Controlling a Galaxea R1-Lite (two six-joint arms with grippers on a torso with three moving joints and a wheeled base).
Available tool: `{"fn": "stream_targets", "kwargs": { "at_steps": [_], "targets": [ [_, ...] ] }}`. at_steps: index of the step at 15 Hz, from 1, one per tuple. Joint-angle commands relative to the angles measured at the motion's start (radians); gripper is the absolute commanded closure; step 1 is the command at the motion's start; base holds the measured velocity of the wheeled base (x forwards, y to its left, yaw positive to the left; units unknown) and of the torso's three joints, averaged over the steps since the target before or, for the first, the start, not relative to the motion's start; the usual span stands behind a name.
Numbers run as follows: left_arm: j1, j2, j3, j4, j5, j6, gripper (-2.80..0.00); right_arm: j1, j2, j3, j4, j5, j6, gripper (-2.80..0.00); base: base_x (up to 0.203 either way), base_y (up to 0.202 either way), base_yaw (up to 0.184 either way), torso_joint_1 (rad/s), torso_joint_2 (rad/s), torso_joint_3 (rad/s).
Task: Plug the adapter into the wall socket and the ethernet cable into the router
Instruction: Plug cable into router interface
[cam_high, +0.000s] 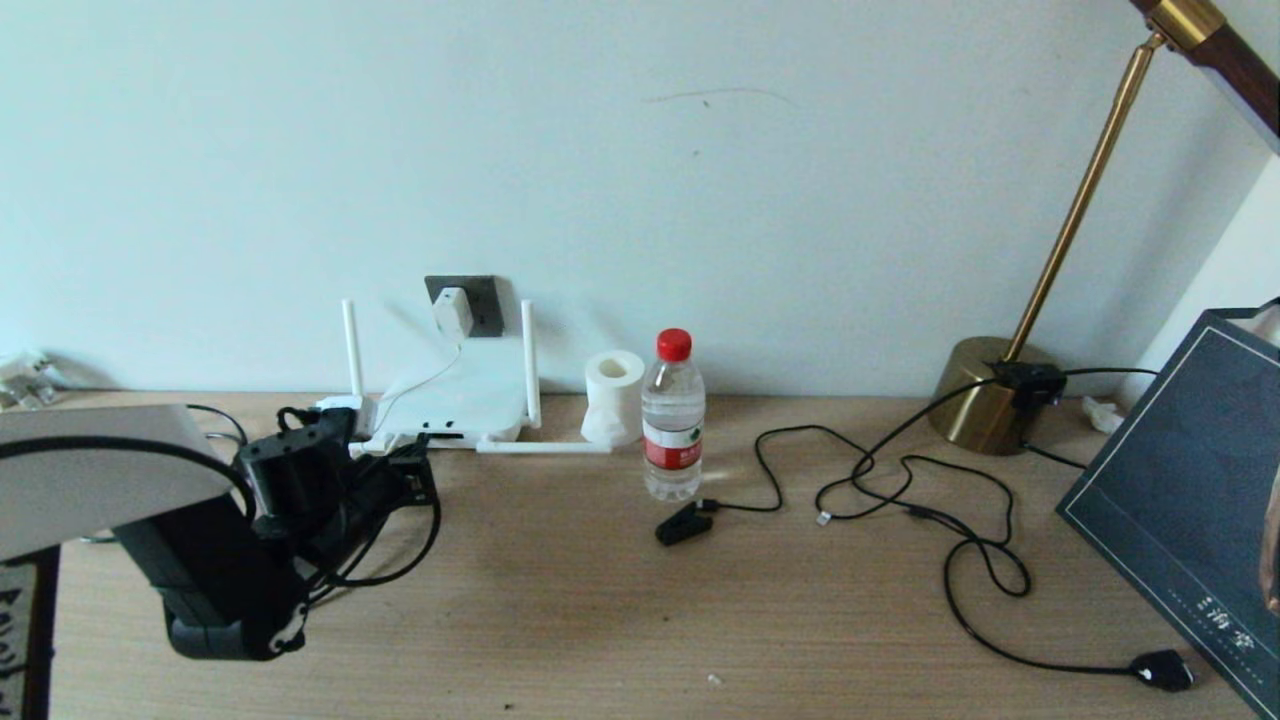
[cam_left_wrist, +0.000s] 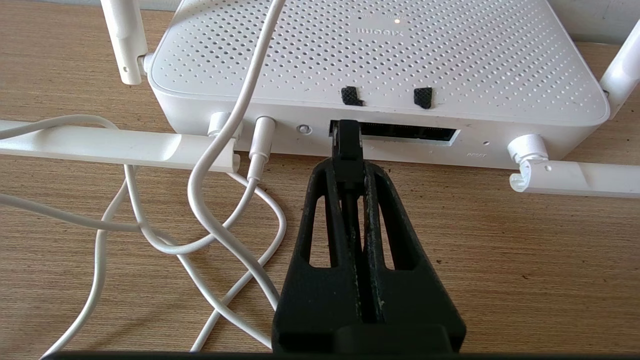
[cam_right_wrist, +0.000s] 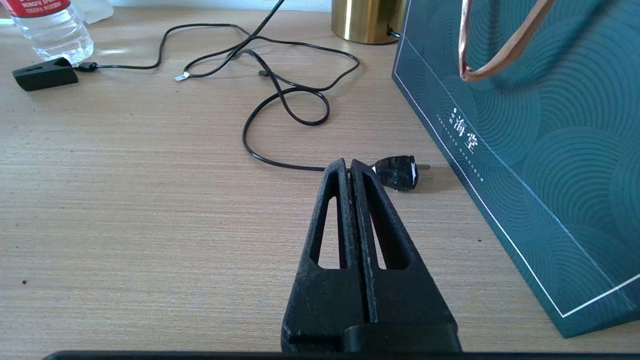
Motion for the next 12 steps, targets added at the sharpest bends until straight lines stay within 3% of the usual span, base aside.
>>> {"fn": "stream_targets", "kwargs": {
  "at_steps": [1,12],
  "targets": [
    [0.0,0.004,-0.007,-0.008,-0.001,0.0,0.0,0.0,0.001,0.0,0.0,0.0,0.0,0.0,0.0,0.0,0.0,0.0,0.0,0.0],
    [-0.002,0.013,-0.025,-0.005,-0.001,0.014,0.0,0.0,0.001,0.0,0.0,0.0,0.0,0.0,0.0,0.0,0.0,0.0,0.0,0.0]
  ]
}}
